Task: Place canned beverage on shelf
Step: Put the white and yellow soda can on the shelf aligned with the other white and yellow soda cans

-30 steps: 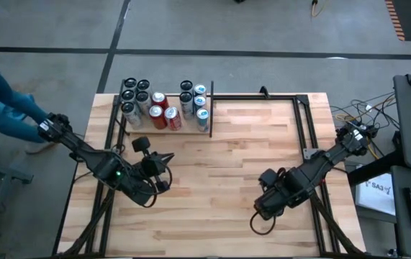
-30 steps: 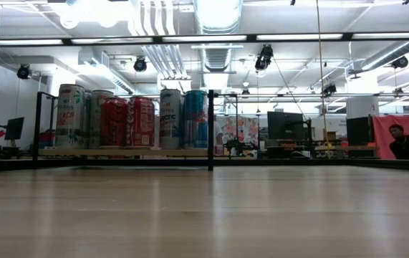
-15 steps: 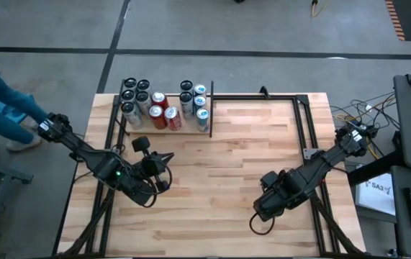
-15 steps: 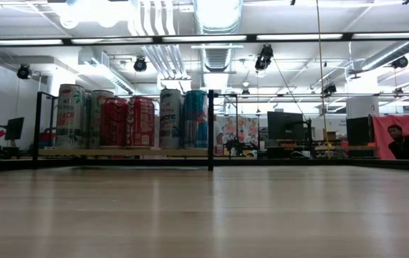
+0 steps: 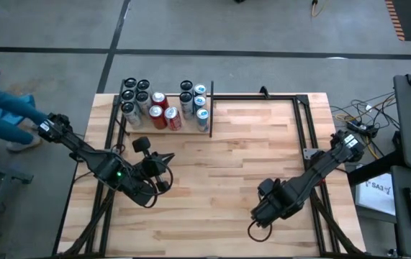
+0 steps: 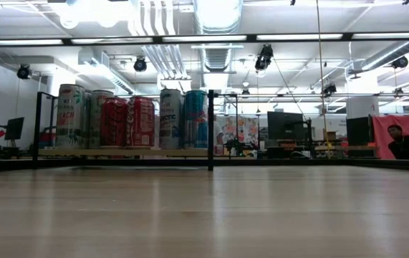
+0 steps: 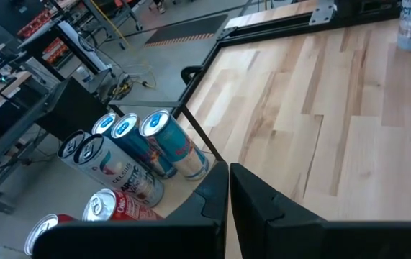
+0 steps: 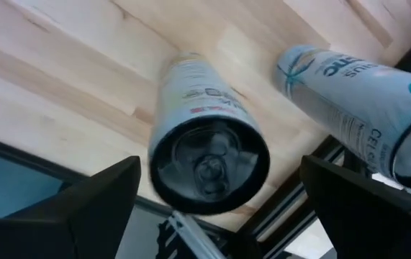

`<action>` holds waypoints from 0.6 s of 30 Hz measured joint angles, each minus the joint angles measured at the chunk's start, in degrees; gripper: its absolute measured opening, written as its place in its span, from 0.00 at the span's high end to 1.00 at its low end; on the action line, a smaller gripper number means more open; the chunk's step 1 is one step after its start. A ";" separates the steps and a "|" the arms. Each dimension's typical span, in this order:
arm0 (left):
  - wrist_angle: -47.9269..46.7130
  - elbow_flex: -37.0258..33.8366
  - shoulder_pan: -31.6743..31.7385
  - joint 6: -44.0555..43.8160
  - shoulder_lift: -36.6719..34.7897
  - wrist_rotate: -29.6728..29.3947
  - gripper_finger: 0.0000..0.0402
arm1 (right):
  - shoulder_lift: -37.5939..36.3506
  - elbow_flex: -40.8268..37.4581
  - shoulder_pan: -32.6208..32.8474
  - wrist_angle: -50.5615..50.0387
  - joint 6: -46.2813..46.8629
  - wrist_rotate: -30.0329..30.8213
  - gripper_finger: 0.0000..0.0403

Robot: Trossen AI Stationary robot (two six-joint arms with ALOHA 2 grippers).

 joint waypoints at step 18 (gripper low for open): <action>0.09 -0.74 0.00 -0.87 0.00 0.19 1.00 | 0.03 -7.27 0.22 11.85 1.54 3.63 0.34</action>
